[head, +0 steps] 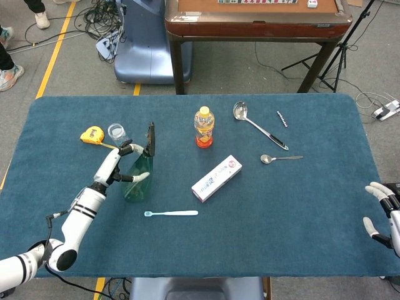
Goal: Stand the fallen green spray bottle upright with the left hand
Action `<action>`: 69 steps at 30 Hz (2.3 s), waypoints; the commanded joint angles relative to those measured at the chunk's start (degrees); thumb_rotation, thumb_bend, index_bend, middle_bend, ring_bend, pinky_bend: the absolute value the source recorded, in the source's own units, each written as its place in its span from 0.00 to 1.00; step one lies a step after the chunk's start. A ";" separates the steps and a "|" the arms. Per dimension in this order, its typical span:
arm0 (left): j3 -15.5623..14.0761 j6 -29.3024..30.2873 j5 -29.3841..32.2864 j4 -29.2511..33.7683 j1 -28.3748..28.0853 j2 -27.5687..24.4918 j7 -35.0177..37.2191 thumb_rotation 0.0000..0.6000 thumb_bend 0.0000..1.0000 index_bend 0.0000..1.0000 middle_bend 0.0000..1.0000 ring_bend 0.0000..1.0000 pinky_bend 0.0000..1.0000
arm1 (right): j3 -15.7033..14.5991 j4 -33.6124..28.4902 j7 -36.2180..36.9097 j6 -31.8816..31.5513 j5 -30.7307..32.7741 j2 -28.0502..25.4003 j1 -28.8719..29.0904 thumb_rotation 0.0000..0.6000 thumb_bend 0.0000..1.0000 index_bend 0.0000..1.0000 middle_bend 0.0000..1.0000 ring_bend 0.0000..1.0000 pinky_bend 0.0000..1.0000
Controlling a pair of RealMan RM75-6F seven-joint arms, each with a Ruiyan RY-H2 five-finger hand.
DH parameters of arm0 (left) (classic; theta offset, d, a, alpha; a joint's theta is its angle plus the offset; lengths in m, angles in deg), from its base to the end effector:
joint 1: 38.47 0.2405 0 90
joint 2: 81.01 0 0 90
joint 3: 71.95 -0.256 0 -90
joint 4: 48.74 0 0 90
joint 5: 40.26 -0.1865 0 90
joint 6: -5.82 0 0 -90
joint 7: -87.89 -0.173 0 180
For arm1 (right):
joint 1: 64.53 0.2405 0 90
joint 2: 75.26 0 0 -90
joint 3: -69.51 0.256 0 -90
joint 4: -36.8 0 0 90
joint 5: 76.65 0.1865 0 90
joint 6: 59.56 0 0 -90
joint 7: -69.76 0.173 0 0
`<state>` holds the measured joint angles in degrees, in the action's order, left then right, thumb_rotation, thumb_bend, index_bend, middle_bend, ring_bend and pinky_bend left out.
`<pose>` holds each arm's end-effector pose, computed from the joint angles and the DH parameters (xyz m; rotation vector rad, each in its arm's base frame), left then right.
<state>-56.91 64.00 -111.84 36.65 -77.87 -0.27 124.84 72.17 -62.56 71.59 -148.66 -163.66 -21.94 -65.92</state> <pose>-0.1454 0.3854 0.0682 -1.3818 -1.6509 -1.5937 -0.2996 -0.1741 0.2360 1.3190 -0.8815 0.8536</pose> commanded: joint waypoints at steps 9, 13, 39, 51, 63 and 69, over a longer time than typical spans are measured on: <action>1.51 5.41 -3.94 -11.36 0.44 9.33 5.22 1.00 0.25 0.43 0.50 0.23 0.03 | 0.06 -0.32 -0.36 -0.01 0.29 -0.17 -0.07 1.00 0.32 0.22 0.20 0.12 0.14; 1.13 4.96 -3.88 -14.14 0.31 10.94 5.04 1.00 0.25 0.41 0.47 0.21 0.03 | 0.04 -0.30 -0.29 -0.06 0.27 -0.21 -0.11 1.00 0.32 0.22 0.20 0.12 0.14; -4.38 8.45 -9.60 -10.04 5.87 2.89 3.06 1.00 0.25 0.27 0.34 0.14 0.03 | -0.05 -0.43 0.08 -0.90 -0.36 -0.50 -0.53 1.00 0.32 0.22 0.20 0.12 0.14; -5.23 7.45 -10.01 -6.59 6.52 -0.31 1.33 0.90 0.25 0.16 0.21 0.07 0.03 | -0.04 -0.08 0.53 -1.08 -0.43 -0.42 -0.63 1.00 0.32 0.22 0.20 0.12 0.14; -6.52 3.22 -8.33 -0.16 6.83 -6.04 -2.63 0.42 0.25 0.01 0.09 0.00 0.02 | 0.00 0.69 1.26 -1.04 -0.44 -0.17 -0.60 1.00 0.32 0.22 0.20 0.12 0.14; -7.77 3.08 -8.84 0.85 7.77 -8.72 -5.65 0.38 0.25 0.02 0.09 0.00 0.02 | 0.04 0.97 1.53 -0.76 -0.28 -0.13 -0.48 1.00 0.32 0.22 0.20 0.12 0.14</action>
<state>-64.22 67.13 -120.46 37.19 -70.45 -8.34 119.97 72.21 -61.60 73.12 -149.43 -163.95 -22.06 -66.41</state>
